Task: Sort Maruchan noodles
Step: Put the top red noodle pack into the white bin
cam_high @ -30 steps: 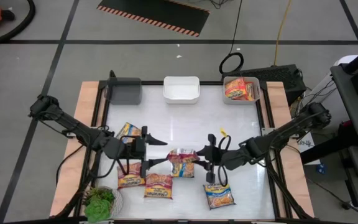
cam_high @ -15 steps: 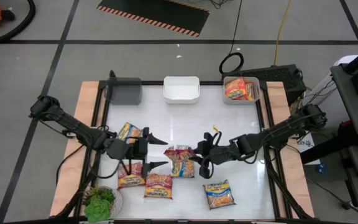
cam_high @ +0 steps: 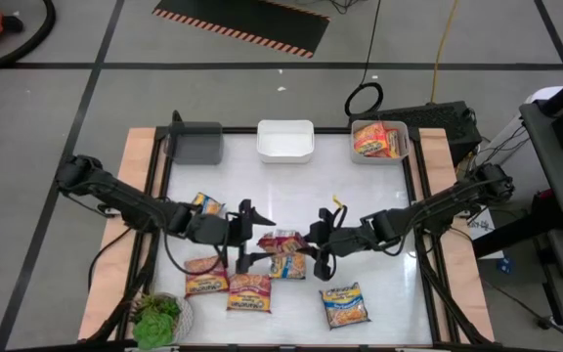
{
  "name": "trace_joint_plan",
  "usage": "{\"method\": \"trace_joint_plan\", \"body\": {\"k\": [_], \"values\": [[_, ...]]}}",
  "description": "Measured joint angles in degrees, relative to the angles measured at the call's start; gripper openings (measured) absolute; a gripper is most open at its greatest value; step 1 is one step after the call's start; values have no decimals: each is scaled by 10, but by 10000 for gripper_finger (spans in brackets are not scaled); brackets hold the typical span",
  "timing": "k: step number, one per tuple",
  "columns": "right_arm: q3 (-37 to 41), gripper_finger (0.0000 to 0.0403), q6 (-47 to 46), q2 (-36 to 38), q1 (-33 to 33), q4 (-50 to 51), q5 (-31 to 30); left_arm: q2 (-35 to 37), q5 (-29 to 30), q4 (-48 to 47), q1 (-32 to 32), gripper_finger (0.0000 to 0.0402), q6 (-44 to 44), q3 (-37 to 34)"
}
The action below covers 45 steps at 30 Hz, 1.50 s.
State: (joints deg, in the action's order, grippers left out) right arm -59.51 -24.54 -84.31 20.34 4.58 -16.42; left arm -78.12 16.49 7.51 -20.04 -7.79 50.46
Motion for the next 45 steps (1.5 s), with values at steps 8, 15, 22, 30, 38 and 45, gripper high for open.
{"method": "trace_joint_plan", "body": {"k": [8,15,22,30,38,45], "values": [[0,90,12,0,0,-4,-3,-29,-47,30,22,306,-11,0],[0,90,12,0,0,-5,-45,-33,-32,32,29,235,0,0],[0,90,19,0,0,-3,-59,-33,-28,33,35,150,14,0],[0,90,15,0,-1,-1,-62,-33,-32,32,42,135,-1,0],[2,115,19,1,0,-26,-65,-32,-18,39,40,141,1,0],[0,174,50,34,12,-43,-64,-33,-22,89,21,142,15,0]]}}
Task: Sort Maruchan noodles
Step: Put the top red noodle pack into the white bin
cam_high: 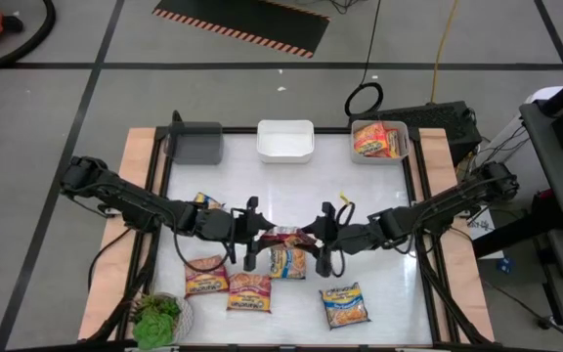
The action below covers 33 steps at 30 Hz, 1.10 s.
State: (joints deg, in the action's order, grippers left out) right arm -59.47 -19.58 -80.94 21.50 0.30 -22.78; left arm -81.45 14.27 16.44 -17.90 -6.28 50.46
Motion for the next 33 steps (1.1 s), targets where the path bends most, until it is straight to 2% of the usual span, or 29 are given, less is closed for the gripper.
{"method": "trace_joint_plan", "body": {"k": [8,15,18,22,24,33], "values": [[2,209,53,81,57,-29,0,5,-17,66,-26,142,2,0],[42,210,131,100,107,-192,-2,5,-43,152,-48,142,20,0],[55,210,147,99,117,-252,-51,5,-42,199,-52,142,19,0],[55,210,160,84,129,-265,-159,6,-30,253,-60,142,17,0],[55,210,166,77,132,-274,-186,6,-17,262,-63,142,21,0],[56,210,237,58,161,-383,-191,6,42,273,-66,142,59,0]]}}
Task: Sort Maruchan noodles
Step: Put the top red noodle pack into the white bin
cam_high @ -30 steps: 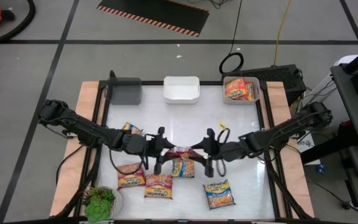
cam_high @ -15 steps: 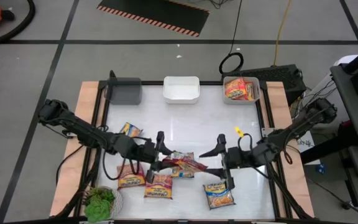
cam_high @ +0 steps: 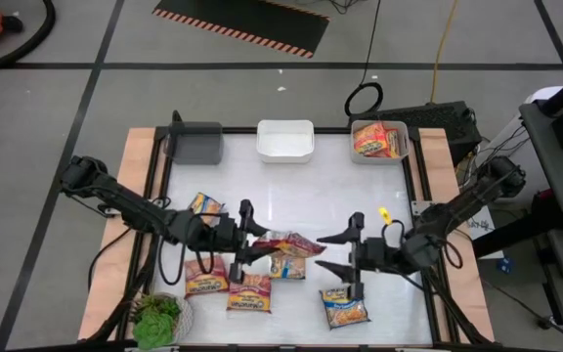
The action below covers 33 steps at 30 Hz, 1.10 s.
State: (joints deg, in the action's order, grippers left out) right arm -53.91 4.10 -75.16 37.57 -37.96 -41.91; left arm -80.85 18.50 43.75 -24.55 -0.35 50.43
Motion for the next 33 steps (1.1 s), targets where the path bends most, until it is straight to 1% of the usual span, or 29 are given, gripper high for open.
{"method": "trace_joint_plan", "body": {"k": [6,13,19,21,25,29,33], "values": [[0,210,30,0,23,-32,0,4,2,0,-4,142,1,0],[0,210,35,0,23,-30,2,36,2,19,-10,142,32,0],[0,210,91,0,23,-22,4,46,2,19,-15,142,46,0],[0,211,91,0,20,-9,26,47,1,20,-18,142,47,0],[0,218,61,-4,11,3,78,47,1,25,-19,143,48,0],[0,233,59,-28,2,-14,74,47,1,30,-24,143,55,0],[0,247,68,-61,-18,-70,74,47,0,32,-26,143,73,0]]}}
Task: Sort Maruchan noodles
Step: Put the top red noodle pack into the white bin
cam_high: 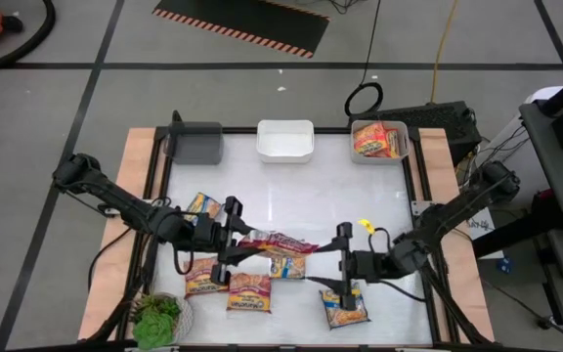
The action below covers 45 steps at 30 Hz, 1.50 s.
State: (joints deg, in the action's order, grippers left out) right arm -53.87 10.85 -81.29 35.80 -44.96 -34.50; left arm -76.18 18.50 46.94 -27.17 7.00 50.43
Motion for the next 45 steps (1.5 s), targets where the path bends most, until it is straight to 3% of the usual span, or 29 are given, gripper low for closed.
{"method": "trace_joint_plan", "body": {"k": [9,15,23,30,37,45], "values": [[0,246,46,-68,-29,-134,-1,0,-3,-1,-2,143,8,0],[0,238,83,-75,-27,-200,-1,-1,-5,-6,-23,143,18,0],[0,235,89,-75,-30,-206,5,-1,7,-3,-47,143,46,0],[0,235,60,-75,-47,-204,73,0,23,-22,-49,143,44,0],[0,234,44,-75,-53,-200,76,-8,26,-22,-43,143,37,0],[0,182,44,-75,-53,-199,75,-26,25,-21,-20,143,20,0]]}}
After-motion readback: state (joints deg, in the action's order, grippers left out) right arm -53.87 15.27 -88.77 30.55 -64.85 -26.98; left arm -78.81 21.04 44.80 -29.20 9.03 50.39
